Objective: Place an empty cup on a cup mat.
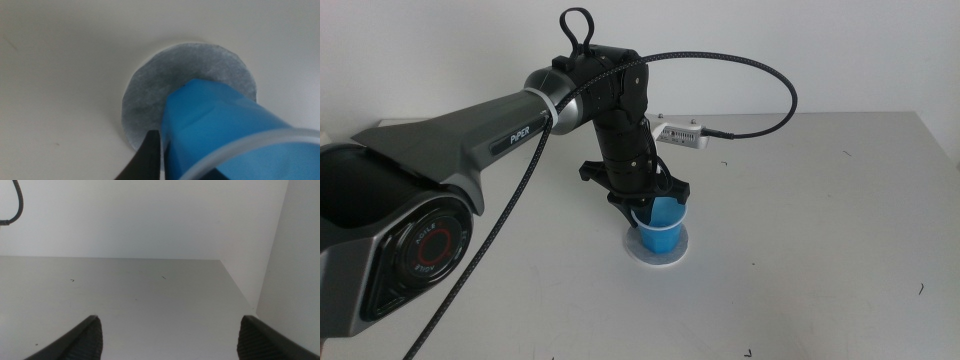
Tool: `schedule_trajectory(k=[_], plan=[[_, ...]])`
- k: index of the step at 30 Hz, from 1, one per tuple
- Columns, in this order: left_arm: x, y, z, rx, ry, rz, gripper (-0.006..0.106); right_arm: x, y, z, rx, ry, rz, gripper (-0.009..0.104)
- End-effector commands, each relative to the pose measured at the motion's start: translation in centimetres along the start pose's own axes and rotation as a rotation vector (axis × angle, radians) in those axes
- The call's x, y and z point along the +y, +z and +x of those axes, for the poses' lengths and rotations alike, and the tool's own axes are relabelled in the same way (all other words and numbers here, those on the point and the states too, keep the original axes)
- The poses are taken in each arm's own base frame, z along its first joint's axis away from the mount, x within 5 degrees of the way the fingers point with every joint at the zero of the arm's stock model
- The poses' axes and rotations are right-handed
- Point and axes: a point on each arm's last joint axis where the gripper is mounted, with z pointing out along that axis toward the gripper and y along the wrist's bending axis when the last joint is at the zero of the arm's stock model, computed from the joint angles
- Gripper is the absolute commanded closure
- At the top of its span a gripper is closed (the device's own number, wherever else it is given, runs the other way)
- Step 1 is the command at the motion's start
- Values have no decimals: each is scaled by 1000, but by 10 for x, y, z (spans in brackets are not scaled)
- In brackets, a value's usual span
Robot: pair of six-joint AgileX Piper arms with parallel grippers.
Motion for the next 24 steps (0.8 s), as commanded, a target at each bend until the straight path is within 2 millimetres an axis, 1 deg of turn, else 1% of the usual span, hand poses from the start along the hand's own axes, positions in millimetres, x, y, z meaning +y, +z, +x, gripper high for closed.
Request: schedule_trajectory(k=[1,5,7,11,14,16,17,21,24], plan=[[-10,-35,4,-22,15,27,85,0,-3,-11,-109,-19,0,1],[-10,-35,3,-24,15,27,61,0,-3,-11,-109,-19,0,1],[-10,-35,3,-25,14,30,47,0,-3,-11,-109,-19,0,1],[-11,-37,3,-28,11,43,22,0,-3,-11,-109,-19,0,1],[-12,-43,2,-43,30,46,7,0,-3,-11,-109,-19,0,1],[-14,-52,0,-62,54,52,-3,0,-3,-11,-109,-19,0,1],[-16,-56,-1,-77,61,59,-5,0,-3,-11,-109,-19,0,1],[-21,-80,-5,-148,91,82,-5,0,-3,-11,-109,-19,0,1],[-23,-97,-3,-189,100,75,-5,0,-3,-11,-109,-19,0,1]])
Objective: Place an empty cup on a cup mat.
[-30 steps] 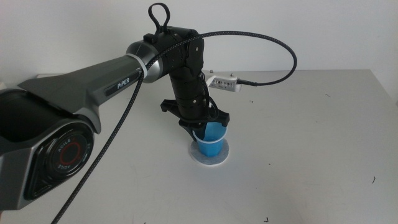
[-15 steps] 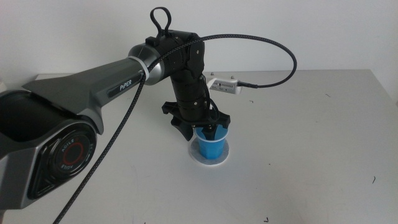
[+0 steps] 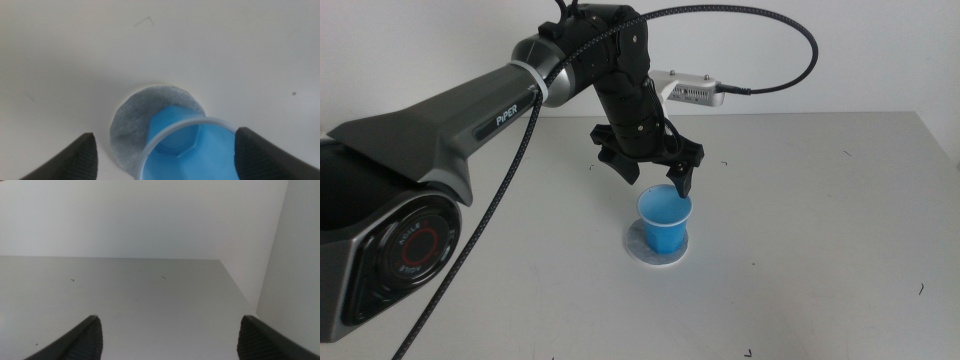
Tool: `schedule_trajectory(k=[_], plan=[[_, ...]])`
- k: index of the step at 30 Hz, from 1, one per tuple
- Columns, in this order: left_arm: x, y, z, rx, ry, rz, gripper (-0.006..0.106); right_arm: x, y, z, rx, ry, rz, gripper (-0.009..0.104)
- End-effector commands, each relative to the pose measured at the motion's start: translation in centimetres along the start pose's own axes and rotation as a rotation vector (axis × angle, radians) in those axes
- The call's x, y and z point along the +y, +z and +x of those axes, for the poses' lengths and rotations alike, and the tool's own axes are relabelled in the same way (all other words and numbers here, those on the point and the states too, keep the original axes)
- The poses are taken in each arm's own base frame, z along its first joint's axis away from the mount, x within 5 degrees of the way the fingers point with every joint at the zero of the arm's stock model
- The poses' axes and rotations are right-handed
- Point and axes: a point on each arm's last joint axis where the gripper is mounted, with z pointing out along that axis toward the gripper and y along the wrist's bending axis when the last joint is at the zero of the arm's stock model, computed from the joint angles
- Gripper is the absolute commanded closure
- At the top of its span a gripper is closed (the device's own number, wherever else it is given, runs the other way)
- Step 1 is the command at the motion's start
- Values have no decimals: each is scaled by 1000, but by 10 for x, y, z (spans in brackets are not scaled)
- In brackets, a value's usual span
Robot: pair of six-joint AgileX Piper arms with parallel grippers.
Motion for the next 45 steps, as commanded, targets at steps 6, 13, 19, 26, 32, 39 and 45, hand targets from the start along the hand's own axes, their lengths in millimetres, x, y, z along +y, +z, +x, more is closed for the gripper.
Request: schedule_trajectory(k=[6,13,19,26,32,39,45], plan=[[-13,-99,8,-133,69,-80,-5,0,-3,-11,-109,-19,0,1],[-18,-161,21,-259,99,-161,-5,0,-3,-11,-109,-19,0,1],[-21,-196,32,-342,97,-195,-5,0,-3,-11,-109,-19,0,1],[-25,-249,55,-439,188,-275,-5,0,-3,-11,-109,-19,0,1],[-28,-301,96,-555,213,-358,-5,0,-3,-11,-109,-19,0,1],[-23,-320,139,-746,266,-473,-5,0,-3,-11,-109,-19,0,1],[-1,-315,182,-861,174,-495,-5,0,-3,-11,-109,-19,0,1]])
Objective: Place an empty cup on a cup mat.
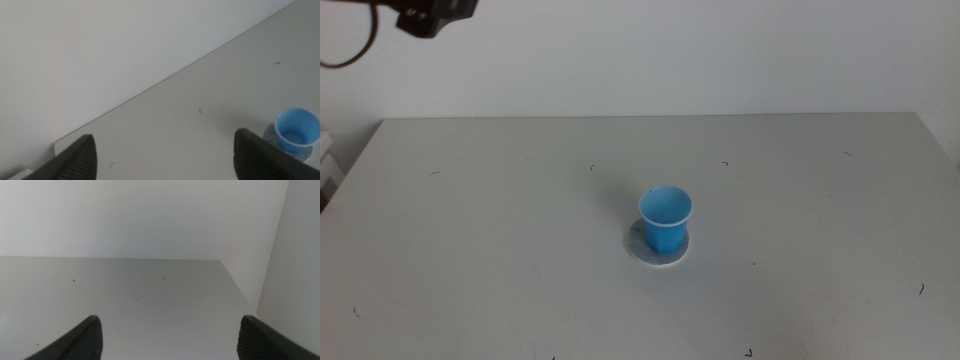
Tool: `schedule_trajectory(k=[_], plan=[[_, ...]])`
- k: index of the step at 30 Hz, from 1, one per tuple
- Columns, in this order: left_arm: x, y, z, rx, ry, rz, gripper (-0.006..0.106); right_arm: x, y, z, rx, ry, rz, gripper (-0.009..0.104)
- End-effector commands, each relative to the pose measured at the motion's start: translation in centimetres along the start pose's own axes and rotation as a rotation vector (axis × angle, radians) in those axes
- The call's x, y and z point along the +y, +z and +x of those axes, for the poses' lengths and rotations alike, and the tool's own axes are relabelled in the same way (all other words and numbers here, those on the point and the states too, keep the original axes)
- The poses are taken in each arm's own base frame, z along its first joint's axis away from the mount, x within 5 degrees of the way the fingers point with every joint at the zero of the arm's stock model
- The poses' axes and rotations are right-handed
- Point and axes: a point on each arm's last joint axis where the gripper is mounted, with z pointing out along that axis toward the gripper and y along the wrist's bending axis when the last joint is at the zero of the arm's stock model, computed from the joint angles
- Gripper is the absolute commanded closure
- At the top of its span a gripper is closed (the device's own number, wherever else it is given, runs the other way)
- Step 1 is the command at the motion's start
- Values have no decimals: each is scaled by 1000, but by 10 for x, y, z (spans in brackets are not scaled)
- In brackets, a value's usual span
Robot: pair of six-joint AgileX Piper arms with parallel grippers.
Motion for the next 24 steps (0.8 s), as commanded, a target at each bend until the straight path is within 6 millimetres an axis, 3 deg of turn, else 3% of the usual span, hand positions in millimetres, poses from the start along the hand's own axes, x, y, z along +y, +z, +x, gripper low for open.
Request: schedule_trajectory(k=[1,11,24], plan=[[13,-21,9,-128,-67,-52,-5,0,-3,-11,-109,-19,0,1],[20,-35,99,-155,-222,-142,-5,0,-3,-11,-109,-19,0,1],[-20,-38,212,-404,-256,-258,-5,0,-3,-11,-109,-19,0,1]])
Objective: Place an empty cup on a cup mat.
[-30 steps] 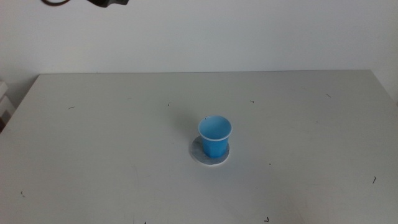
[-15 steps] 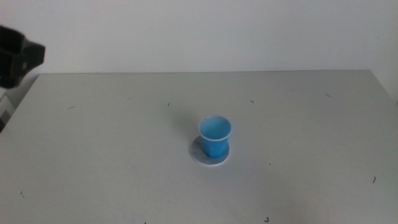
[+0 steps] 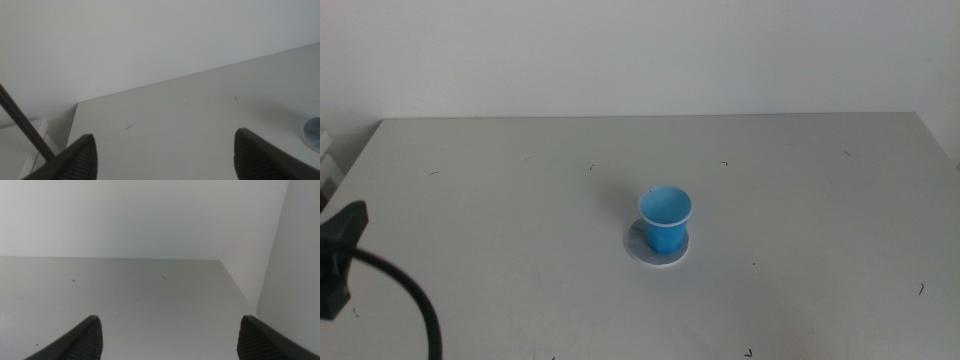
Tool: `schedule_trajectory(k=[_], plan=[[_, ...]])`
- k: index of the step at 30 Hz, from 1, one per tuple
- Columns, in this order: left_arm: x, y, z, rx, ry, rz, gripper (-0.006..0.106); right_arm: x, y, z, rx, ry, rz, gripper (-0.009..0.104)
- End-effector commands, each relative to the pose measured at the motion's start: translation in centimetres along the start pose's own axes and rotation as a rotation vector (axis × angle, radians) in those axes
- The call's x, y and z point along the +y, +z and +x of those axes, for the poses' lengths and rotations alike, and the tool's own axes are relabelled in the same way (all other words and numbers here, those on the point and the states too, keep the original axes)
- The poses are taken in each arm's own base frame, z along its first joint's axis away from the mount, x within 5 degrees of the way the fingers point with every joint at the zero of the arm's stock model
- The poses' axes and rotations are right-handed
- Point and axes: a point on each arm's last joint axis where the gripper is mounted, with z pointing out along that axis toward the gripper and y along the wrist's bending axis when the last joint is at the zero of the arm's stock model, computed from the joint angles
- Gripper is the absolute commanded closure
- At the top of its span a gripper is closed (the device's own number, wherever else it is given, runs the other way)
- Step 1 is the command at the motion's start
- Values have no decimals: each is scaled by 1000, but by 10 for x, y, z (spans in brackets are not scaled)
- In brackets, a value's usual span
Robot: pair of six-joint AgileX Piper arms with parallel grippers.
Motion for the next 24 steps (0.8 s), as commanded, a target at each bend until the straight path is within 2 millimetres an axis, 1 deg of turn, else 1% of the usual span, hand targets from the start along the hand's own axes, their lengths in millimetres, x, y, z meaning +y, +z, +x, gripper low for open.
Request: schedule_trajectory(k=[1,8,11,14,16,24], plan=[[2,-7,3,-148,-47,-40,-5,0,-3,-11,-109,-19,0,1],[-2,-22,71,-158,-103,-136,-5,0,-3,-11,-109,-19,0,1],[-5,-27,92,-181,-101,-155,-5,0,-3,-11,-109,-19,0,1],[-9,-30,108,-209,-99,-158,-5,0,-3,-11,-109,-19,0,1],[-11,-32,113,-186,-97,-150,-5,0,-3,-11,-109,-19,0,1],[-11,-32,115,-162,-100,-152,-5,0,-3,-11,-109,-19,0,1]])
